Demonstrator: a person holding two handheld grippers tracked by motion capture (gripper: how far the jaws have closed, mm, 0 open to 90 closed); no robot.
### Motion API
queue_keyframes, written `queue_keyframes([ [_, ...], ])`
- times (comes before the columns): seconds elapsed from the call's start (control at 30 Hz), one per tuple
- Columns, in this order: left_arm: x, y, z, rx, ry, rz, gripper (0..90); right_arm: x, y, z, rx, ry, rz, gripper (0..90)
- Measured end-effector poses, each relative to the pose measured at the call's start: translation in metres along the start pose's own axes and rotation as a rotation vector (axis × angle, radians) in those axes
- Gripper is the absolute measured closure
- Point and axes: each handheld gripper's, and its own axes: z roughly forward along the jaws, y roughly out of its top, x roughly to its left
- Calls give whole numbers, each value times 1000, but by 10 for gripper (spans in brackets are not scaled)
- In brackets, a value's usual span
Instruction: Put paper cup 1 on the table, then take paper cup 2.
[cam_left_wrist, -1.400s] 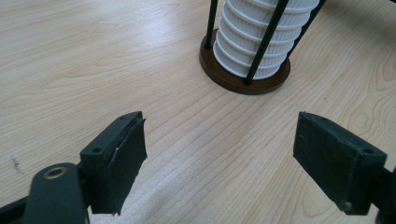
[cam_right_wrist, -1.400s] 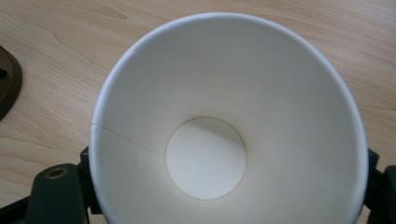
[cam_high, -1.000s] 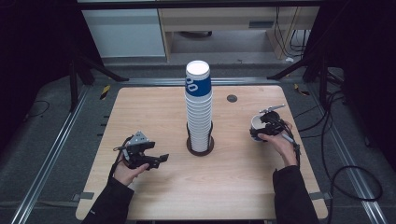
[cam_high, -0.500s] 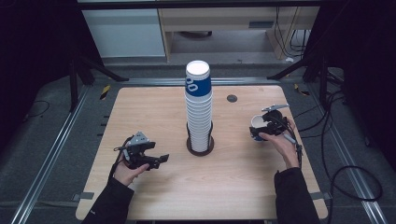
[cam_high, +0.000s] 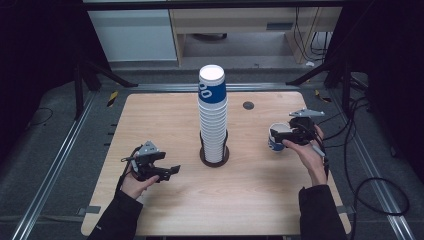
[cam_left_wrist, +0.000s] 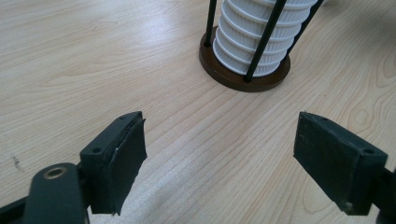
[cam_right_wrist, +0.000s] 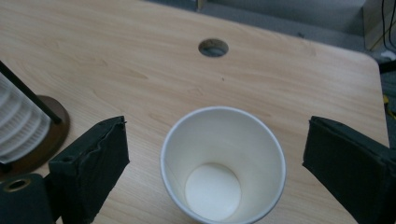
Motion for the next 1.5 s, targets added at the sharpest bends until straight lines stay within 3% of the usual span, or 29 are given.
queue_keyframes([
  [0.2,0,0,0,0,1,2,163,11,8,-21,-95,66,2,83],
  [0.67,-2,0,5,16,-7,13,161,46,36,-63,-265,160,-46,86],
  [0.8,-3,0,4,13,-6,13,161,54,46,-74,-323,228,-27,84],
  [1.3,-2,0,3,12,-7,13,162,86,78,-87,-384,289,-88,77],
  [1.5,-4,0,5,19,-3,13,161,101,89,-87,-406,340,-103,76],
])
